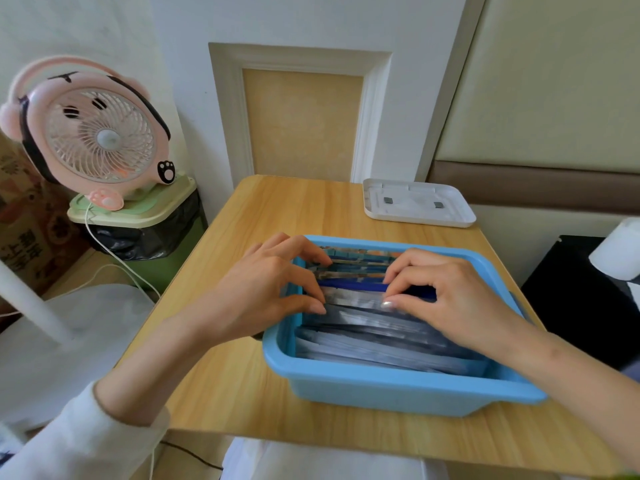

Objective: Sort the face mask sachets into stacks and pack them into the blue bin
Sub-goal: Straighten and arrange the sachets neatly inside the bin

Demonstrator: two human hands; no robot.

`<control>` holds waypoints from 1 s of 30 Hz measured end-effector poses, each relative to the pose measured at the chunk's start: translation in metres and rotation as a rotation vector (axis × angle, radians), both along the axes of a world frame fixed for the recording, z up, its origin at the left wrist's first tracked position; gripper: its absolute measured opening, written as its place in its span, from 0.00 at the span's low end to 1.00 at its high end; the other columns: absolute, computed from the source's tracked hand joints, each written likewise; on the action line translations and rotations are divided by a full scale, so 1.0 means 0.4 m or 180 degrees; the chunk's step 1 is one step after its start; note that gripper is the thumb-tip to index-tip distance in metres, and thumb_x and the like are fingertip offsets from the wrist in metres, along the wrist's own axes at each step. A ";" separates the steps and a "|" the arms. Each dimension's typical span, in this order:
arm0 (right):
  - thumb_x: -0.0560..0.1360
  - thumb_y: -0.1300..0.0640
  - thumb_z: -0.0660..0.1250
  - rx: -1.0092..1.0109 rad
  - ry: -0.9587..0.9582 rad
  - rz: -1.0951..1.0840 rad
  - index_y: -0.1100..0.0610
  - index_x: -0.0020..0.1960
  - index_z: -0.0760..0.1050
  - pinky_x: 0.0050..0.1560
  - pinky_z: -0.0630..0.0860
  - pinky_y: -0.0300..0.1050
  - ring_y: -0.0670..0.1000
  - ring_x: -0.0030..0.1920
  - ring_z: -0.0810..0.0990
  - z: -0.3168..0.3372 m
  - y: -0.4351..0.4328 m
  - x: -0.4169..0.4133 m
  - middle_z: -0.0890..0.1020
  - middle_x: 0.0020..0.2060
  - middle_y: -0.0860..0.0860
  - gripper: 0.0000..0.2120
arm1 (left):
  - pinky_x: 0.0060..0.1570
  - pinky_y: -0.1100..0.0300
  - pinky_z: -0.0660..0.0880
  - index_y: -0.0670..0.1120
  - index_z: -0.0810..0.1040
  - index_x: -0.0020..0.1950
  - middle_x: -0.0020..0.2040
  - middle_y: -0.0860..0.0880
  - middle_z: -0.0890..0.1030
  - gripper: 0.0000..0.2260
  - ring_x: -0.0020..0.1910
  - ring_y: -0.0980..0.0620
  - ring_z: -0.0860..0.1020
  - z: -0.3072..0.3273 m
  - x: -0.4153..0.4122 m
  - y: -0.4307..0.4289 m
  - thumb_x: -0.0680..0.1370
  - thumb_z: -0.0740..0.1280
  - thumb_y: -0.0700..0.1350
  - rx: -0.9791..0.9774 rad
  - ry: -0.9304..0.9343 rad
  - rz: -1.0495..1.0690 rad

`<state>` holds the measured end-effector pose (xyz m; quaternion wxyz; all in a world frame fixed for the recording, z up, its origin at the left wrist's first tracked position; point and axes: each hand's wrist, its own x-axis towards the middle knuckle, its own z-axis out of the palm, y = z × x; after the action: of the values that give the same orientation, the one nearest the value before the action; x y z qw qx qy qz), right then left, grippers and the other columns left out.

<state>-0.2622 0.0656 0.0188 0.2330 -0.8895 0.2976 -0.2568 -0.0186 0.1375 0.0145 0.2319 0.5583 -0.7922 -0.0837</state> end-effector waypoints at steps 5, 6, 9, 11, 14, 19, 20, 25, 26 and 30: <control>0.69 0.58 0.74 0.0110 0.0210 -0.0015 0.51 0.39 0.84 0.45 0.71 0.34 0.43 0.46 0.76 -0.004 -0.006 0.008 0.77 0.43 0.41 0.03 | 0.63 0.53 0.66 0.60 0.82 0.44 0.60 0.64 0.71 0.17 0.61 0.63 0.65 0.009 0.001 -0.003 0.67 0.59 0.67 0.0101 0.0047 -0.0061; 0.69 0.58 0.74 0.0137 0.0210 -0.0017 0.50 0.39 0.84 0.46 0.72 0.35 0.43 0.46 0.76 -0.004 -0.006 0.007 0.77 0.43 0.41 0.03 | 0.63 0.53 0.66 0.60 0.81 0.43 0.60 0.65 0.71 0.16 0.61 0.63 0.65 0.011 -0.002 -0.002 0.68 0.59 0.66 0.0082 0.0029 -0.0057; 0.69 0.58 0.74 0.0126 0.0019 0.0044 0.49 0.43 0.83 0.51 0.73 0.35 0.44 0.50 0.78 0.003 -0.003 -0.007 0.79 0.46 0.42 0.05 | 0.60 0.51 0.69 0.58 0.81 0.41 0.58 0.65 0.72 0.14 0.58 0.62 0.67 0.006 -0.015 -0.005 0.70 0.59 0.63 -0.0161 -0.0096 0.0013; 0.70 0.60 0.74 0.0059 -0.0092 0.0154 0.48 0.45 0.81 0.55 0.71 0.32 0.44 0.54 0.78 0.008 0.001 -0.029 0.79 0.49 0.42 0.08 | 0.59 0.49 0.69 0.58 0.80 0.41 0.57 0.65 0.74 0.08 0.57 0.62 0.69 0.003 -0.020 -0.005 0.72 0.63 0.59 -0.0215 0.0017 0.0071; 0.70 0.50 0.70 -0.0115 0.0153 0.0359 0.43 0.45 0.80 0.59 0.65 0.29 0.43 0.60 0.75 0.012 0.013 -0.063 0.76 0.54 0.39 0.04 | 0.60 0.48 0.68 0.56 0.77 0.41 0.57 0.62 0.75 0.06 0.57 0.60 0.70 0.002 -0.013 -0.008 0.73 0.70 0.45 -0.0141 0.0197 0.0042; 0.69 0.49 0.70 -0.0114 0.0269 0.0307 0.43 0.45 0.79 0.61 0.65 0.30 0.41 0.62 0.72 0.013 0.019 -0.090 0.75 0.56 0.37 0.05 | 0.65 0.52 0.62 0.60 0.80 0.45 0.61 0.66 0.70 0.09 0.61 0.63 0.65 0.011 -0.001 -0.011 0.70 0.66 0.61 0.0237 -0.0061 -0.0214; 0.70 0.51 0.69 -0.0148 0.0293 0.0304 0.42 0.46 0.78 0.60 0.65 0.29 0.41 0.62 0.72 0.012 0.020 -0.090 0.75 0.56 0.36 0.06 | 0.67 0.55 0.60 0.61 0.80 0.48 0.62 0.67 0.68 0.16 0.62 0.64 0.63 0.011 0.006 -0.011 0.68 0.63 0.67 0.0381 -0.0099 -0.0295; 0.72 0.59 0.71 -0.0831 0.0630 0.0205 0.44 0.44 0.77 0.56 0.62 0.26 0.40 0.56 0.71 0.001 0.018 -0.074 0.75 0.54 0.39 0.09 | 0.68 0.57 0.58 0.64 0.77 0.52 0.64 0.69 0.63 0.25 0.66 0.65 0.59 0.010 0.011 -0.001 0.62 0.60 0.75 0.0545 0.0014 -0.0351; 0.72 0.56 0.70 -0.0920 0.0670 0.0195 0.44 0.43 0.77 0.55 0.62 0.27 0.40 0.54 0.71 0.001 0.020 -0.069 0.75 0.53 0.40 0.07 | 0.69 0.56 0.58 0.64 0.78 0.50 0.64 0.69 0.63 0.24 0.66 0.64 0.58 0.008 0.011 0.001 0.62 0.61 0.75 0.0532 0.0002 -0.0361; 0.69 0.47 0.69 -0.0919 0.0795 0.0226 0.41 0.43 0.78 0.53 0.66 0.34 0.41 0.54 0.70 0.000 0.025 -0.066 0.75 0.54 0.40 0.03 | 0.70 0.55 0.58 0.68 0.76 0.49 0.66 0.69 0.61 0.21 0.68 0.62 0.57 0.013 0.009 0.008 0.62 0.62 0.75 0.0570 -0.0102 -0.0419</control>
<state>-0.2885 0.0754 0.0188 0.0732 -0.9486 0.2527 -0.1760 -0.0152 0.1408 0.0198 0.1624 0.5249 -0.8200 -0.1602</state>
